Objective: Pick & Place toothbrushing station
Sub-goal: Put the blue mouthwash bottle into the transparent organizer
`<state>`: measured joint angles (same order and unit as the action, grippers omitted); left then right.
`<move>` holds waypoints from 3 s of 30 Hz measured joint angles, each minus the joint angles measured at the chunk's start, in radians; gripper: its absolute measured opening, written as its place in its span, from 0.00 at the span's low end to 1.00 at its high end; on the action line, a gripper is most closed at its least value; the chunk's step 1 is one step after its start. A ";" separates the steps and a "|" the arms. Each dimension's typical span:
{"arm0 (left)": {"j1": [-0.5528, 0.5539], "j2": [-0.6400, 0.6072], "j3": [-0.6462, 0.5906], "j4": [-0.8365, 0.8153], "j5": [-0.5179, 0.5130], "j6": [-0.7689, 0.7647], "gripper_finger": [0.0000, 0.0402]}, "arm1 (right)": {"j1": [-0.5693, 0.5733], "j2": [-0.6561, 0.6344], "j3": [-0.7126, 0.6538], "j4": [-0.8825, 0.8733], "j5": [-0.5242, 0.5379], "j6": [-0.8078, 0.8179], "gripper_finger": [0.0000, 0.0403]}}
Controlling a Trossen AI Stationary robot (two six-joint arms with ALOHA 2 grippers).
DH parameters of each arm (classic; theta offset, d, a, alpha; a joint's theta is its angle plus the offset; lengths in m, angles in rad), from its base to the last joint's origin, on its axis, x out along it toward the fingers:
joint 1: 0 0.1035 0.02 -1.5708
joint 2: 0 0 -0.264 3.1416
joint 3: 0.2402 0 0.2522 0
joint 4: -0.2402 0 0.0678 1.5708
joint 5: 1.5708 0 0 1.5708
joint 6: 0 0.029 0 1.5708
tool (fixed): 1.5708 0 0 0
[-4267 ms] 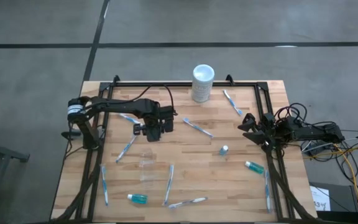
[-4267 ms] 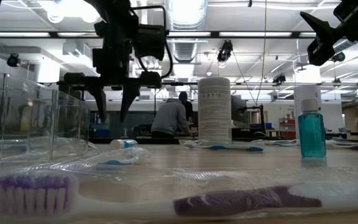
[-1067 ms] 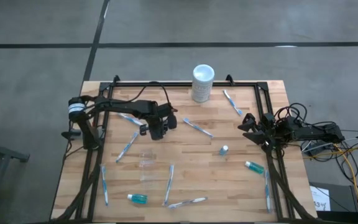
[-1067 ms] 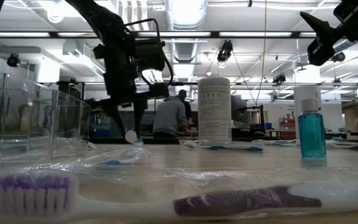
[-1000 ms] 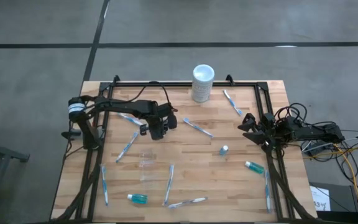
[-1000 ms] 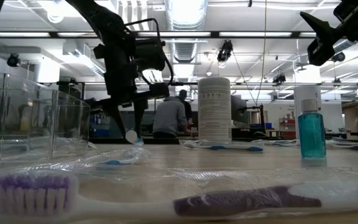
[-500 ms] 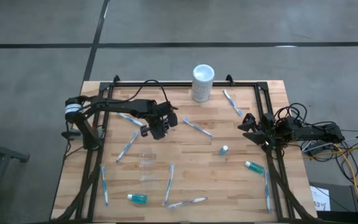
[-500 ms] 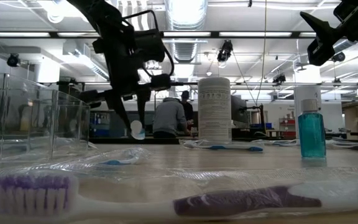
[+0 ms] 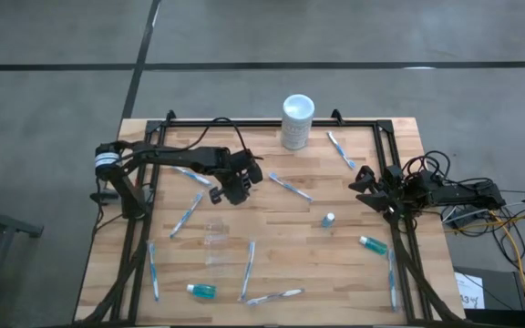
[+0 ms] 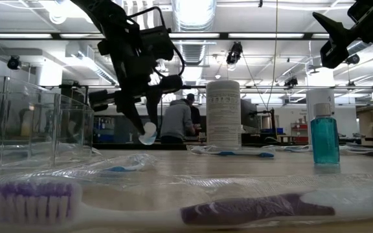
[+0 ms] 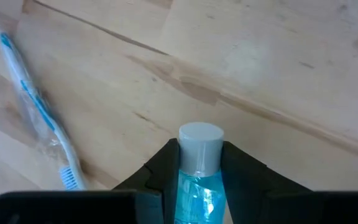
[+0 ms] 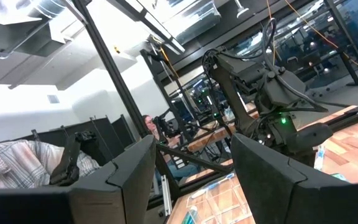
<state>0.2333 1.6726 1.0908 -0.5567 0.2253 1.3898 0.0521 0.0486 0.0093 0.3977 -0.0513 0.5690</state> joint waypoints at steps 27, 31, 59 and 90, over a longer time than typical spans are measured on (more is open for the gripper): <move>-0.002 -0.010 0.000 0.060 -0.067 -0.421 0.26 | 0.000 0.000 0.000 0.000 0.000 0.000 0.51; -0.002 -0.026 0.000 0.076 -0.067 -0.505 0.26 | 0.000 0.000 0.000 0.000 0.000 0.000 0.51; -0.064 -0.452 -0.065 0.390 -0.266 -1.113 0.26 | 0.000 0.000 0.000 0.000 0.000 0.000 0.51; -0.709 -0.718 -0.539 0.838 -0.994 -1.489 0.26 | 0.000 0.000 0.000 0.000 0.000 0.000 0.51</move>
<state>-0.4762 0.9548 0.5516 0.2810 -0.7689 -0.0992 0.0519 0.0486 0.0093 0.3978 -0.0512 0.5690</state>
